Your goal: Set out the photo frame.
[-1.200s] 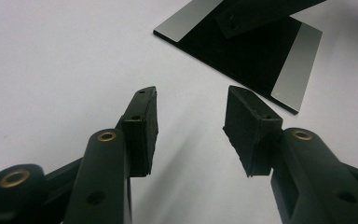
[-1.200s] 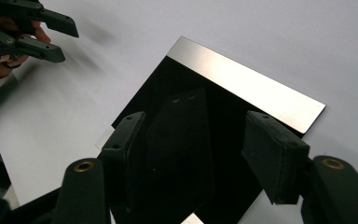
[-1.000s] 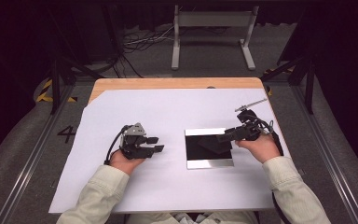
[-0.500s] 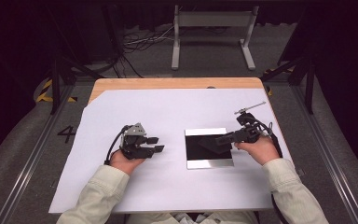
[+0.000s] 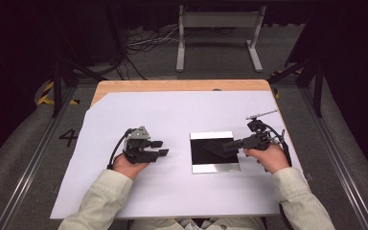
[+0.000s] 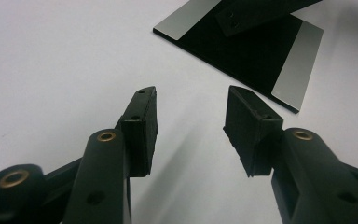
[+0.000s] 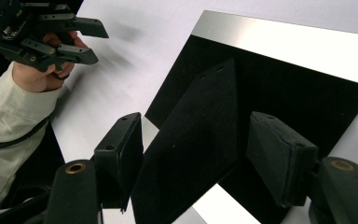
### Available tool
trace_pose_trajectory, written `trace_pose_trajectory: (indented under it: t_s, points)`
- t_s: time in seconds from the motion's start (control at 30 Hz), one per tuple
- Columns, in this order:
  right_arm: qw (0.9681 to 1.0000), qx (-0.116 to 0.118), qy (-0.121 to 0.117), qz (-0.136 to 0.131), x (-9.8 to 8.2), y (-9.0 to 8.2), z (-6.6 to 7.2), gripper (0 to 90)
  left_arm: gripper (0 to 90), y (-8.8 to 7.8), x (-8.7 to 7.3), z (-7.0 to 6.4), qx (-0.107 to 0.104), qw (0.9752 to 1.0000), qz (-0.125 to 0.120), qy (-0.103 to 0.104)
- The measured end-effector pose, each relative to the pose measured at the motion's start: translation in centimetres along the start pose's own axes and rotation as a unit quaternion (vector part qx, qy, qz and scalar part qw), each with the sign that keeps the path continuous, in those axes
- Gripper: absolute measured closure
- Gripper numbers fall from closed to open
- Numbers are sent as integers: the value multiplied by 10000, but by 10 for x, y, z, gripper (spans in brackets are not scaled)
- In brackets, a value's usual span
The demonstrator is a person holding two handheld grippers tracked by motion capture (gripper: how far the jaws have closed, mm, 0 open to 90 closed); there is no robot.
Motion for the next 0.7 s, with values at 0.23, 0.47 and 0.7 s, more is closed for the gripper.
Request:
trace_pose_trajectory:
  t_s: [0.23,0.47,0.7]
  points:
    - [9998,157,101,4,-4,2,-1,360,542,0,0,0,6,10000,-6,-7]
    - [9996,245,113,59,-4,4,2,370,542,-1,0,-1,11,10000,-19,-49]
    - [9995,249,31,181,-4,6,3,454,543,0,0,0,36,10000,-9,-26]
Point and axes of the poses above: each handheld gripper's, and its own axes: y roughly forward along the jaws, x roughly out of its top, z roughly to its left, the point moved 2 cm from there along y, roughly forward along the jaws, and after that the axes turned 6 degrees about z, right-handed, at the moved point
